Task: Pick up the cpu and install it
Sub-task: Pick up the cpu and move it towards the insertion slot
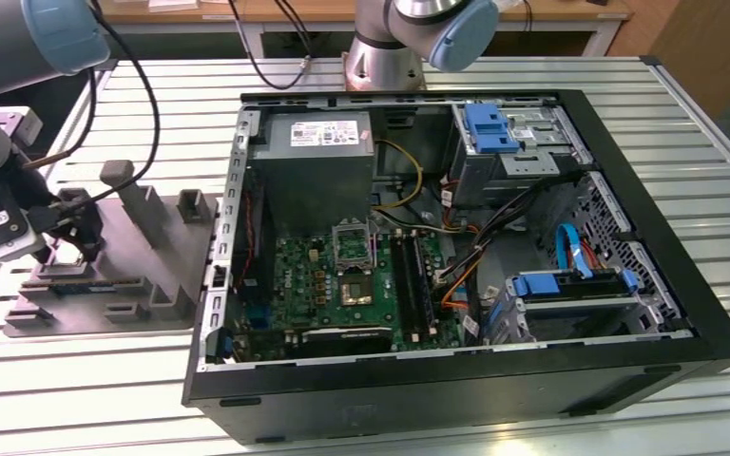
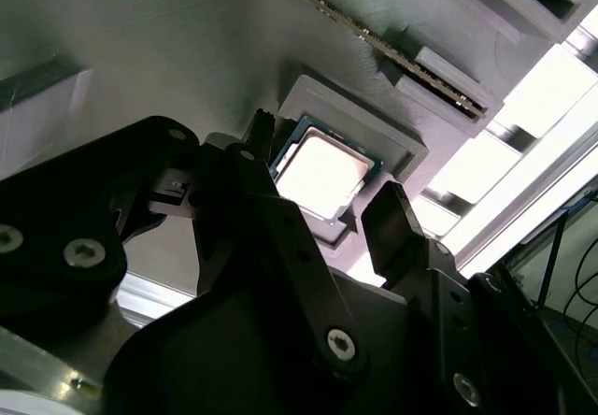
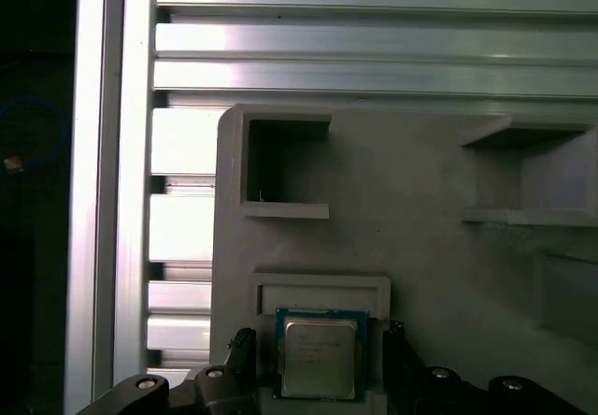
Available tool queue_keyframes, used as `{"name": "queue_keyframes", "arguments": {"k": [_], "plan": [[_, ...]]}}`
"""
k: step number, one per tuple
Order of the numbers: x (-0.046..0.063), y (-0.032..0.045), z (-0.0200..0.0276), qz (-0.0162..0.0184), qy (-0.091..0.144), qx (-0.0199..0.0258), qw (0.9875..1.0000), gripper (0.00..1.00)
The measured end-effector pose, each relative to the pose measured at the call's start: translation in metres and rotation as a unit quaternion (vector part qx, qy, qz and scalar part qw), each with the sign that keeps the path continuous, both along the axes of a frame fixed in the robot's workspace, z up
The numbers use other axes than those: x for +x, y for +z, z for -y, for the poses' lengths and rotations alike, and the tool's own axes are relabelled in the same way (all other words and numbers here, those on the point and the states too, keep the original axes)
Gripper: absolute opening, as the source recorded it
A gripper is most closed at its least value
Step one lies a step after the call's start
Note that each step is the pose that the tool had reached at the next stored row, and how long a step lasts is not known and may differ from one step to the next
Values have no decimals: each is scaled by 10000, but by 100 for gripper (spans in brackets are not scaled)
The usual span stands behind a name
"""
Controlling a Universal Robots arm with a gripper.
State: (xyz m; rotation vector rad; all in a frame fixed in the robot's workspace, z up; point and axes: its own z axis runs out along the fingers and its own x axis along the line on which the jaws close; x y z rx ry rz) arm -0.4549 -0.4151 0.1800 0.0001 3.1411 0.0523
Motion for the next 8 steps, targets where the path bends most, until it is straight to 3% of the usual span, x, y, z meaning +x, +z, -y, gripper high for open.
{"name": "queue_keyframes", "arguments": {"k": [8], "plan": [[-9,0,0,0,0,0,10000,65]]}}
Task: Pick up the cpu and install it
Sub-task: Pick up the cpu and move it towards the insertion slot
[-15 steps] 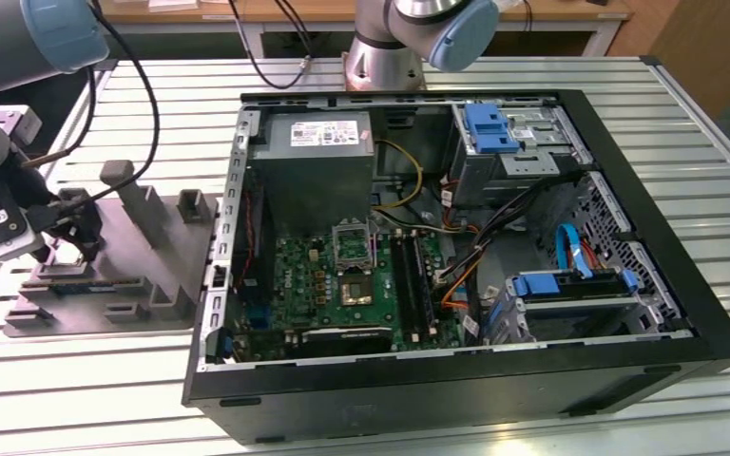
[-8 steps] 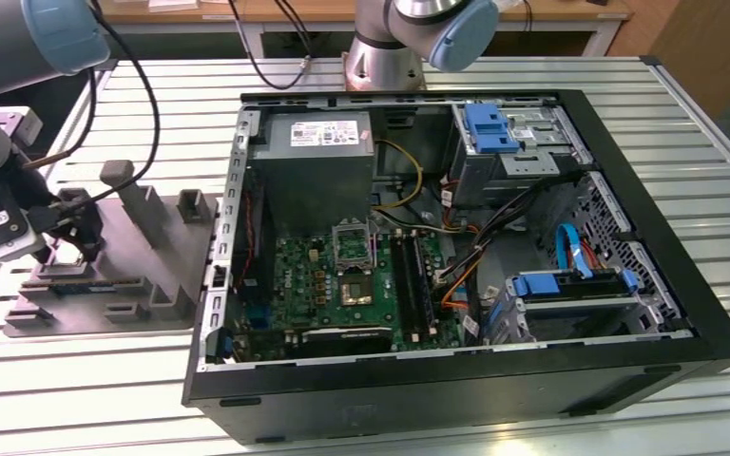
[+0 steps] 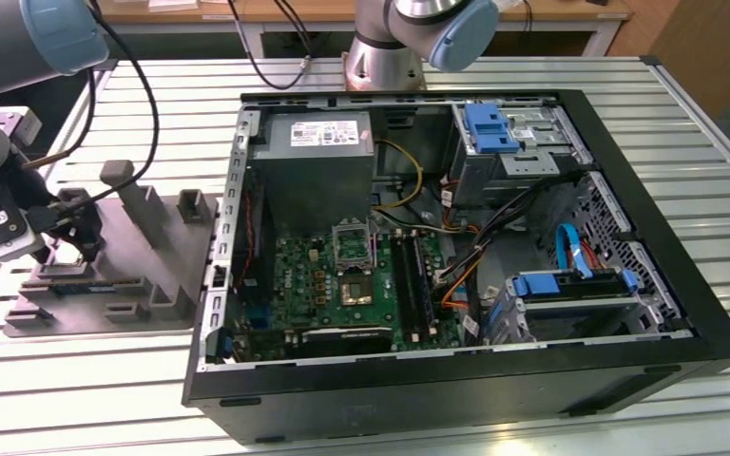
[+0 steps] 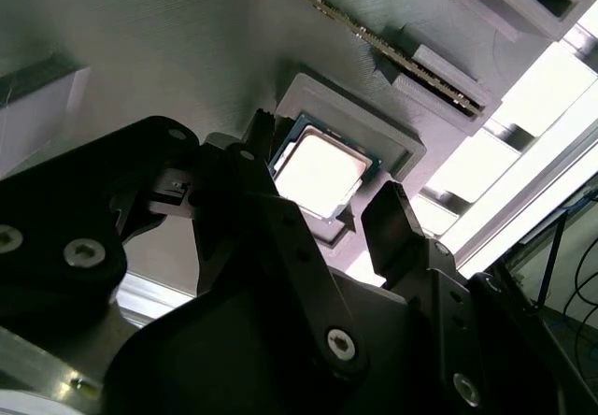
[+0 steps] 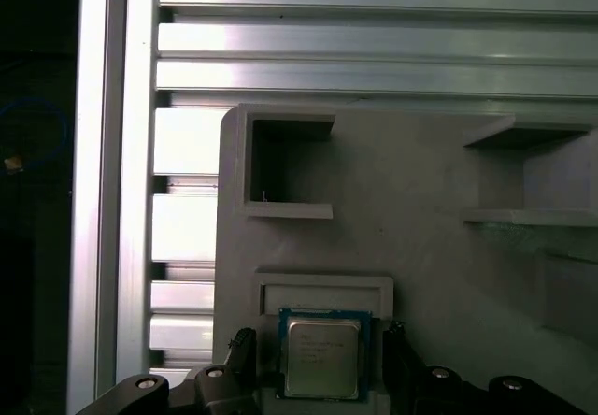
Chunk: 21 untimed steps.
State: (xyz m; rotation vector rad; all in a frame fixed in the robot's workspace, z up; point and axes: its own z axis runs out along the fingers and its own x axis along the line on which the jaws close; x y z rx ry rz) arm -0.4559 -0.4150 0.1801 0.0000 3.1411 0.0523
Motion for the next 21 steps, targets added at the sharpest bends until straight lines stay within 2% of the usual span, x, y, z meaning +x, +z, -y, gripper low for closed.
{"name": "queue_keyframes", "arguments": {"k": [21], "plan": [[-10,-14,-14,0,0,0,10000,65]]}}
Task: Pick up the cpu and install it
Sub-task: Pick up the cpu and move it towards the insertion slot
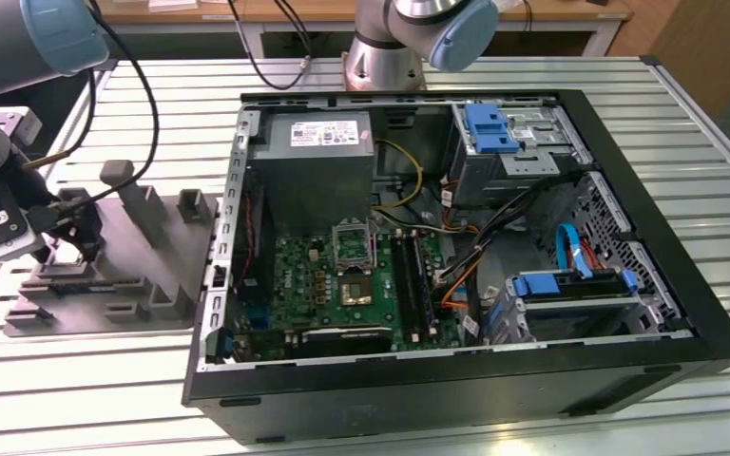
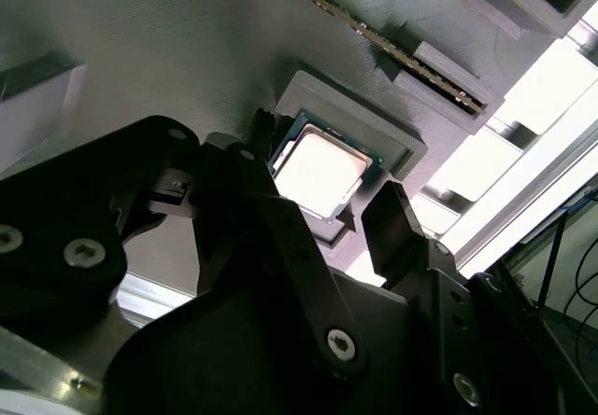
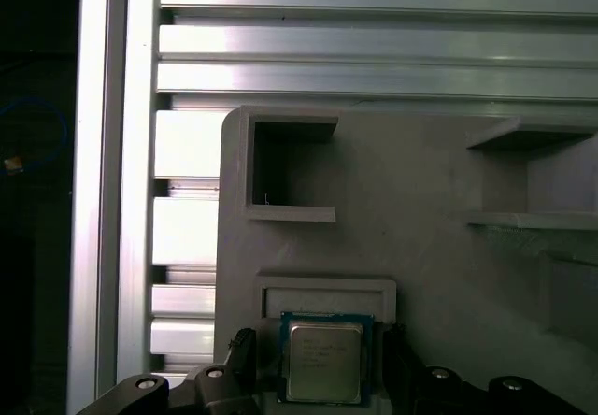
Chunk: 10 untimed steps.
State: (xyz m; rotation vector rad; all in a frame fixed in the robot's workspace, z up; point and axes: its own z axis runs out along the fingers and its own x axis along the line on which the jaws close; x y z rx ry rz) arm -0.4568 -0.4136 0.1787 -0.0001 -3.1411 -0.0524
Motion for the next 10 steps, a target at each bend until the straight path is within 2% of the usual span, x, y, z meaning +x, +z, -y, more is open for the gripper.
{"name": "queue_keyframes", "arguments": {"k": [4,5,10], "plan": [[0,0,0,0,0,0,10000,63],[0,-1,0,0,0,0,10000,56],[0,3,0,1,0,1,10000,56]]}}
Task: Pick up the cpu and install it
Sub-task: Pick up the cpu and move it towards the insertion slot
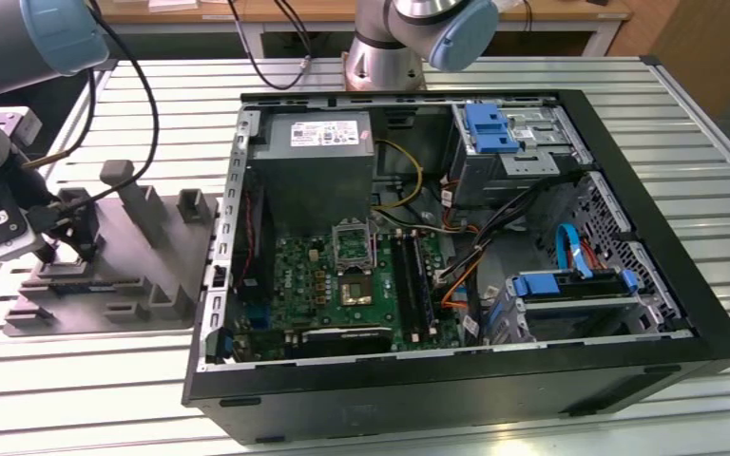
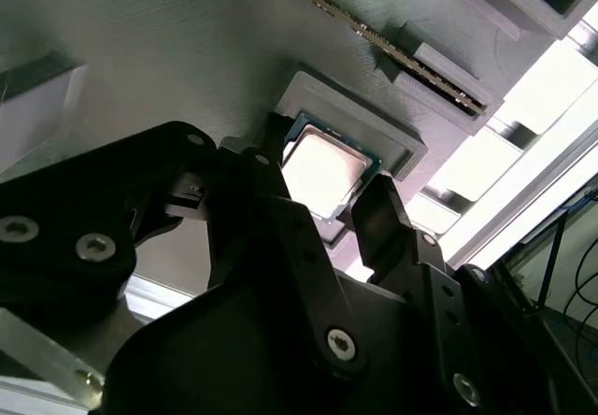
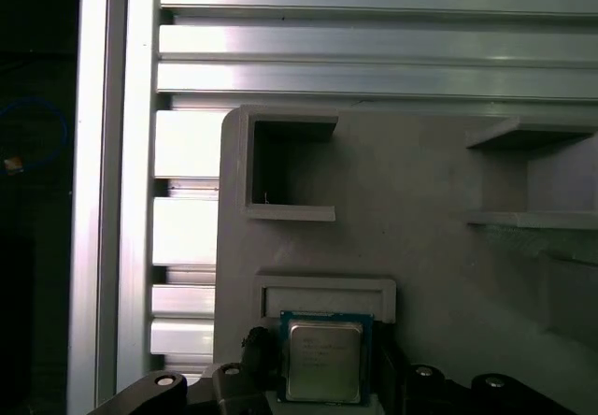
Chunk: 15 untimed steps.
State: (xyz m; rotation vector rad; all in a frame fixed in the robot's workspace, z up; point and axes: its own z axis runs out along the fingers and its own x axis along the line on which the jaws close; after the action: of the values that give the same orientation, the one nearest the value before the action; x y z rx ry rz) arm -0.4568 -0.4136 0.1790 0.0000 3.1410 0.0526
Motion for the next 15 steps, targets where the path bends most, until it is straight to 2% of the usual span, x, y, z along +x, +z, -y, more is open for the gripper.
{"name": "queue_keyframes", "arguments": {"k": [15], "plan": [[-1,37,-3,-1,0,-6,10000,56]]}}
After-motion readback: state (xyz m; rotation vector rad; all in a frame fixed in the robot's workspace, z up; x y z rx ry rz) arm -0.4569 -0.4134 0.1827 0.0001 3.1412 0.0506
